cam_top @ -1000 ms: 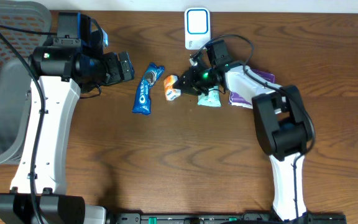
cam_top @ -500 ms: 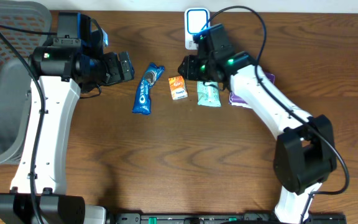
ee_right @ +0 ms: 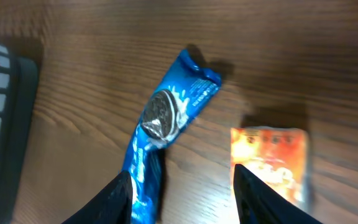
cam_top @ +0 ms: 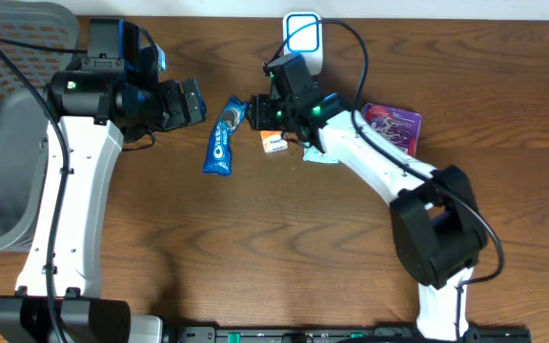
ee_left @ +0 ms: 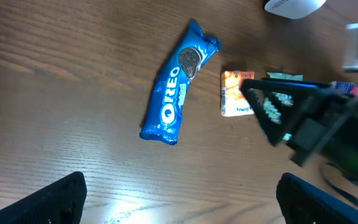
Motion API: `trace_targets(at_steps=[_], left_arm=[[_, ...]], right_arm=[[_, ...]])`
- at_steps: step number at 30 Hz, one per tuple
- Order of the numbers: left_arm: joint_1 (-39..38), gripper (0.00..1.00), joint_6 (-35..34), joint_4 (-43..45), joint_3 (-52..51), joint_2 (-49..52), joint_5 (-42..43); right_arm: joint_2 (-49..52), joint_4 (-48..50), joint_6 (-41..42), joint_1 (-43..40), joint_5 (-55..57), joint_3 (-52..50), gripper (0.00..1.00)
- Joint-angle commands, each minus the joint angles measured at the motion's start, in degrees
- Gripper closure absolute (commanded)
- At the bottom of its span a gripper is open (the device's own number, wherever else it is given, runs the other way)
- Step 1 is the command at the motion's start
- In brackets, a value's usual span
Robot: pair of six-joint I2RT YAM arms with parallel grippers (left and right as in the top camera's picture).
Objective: Scan the item barcode
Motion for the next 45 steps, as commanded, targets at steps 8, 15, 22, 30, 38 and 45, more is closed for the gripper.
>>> trace_targets(at_steps=[8, 15, 22, 30, 38, 45], left_arm=[[0.11, 0.02, 0.74, -0.02, -0.15, 0.13, -0.57], [0.11, 0.02, 0.74, -0.02, -0.15, 0.13, -0.57], [0.11, 0.02, 0.74, -0.02, -0.15, 0.13, -0.57], [0.11, 0.02, 0.74, -0.02, -0.15, 0.13, -0.57], [0.11, 0.02, 0.74, -0.02, -0.15, 0.13, -0.57], [0.11, 0.02, 0.74, -0.02, -0.15, 0.13, -0.57]], right_arm=[[8.57, 9.14, 10.12, 2.49, -7.21, 0.07, 0.41], [10.51, 10.05, 10.40, 3.65, -7.15, 0.07, 0.44], [11.19, 10.10, 10.95, 4.26, -6.67, 0.07, 0.48], [11.21, 10.01, 13.22, 6.25, -1.77, 0.07, 0.44], [13.27, 10.14, 16.09, 6.67, -1.11, 0.07, 0.50], [14.38, 11.58, 10.99, 4.98, 2.05, 0.11, 0.67]])
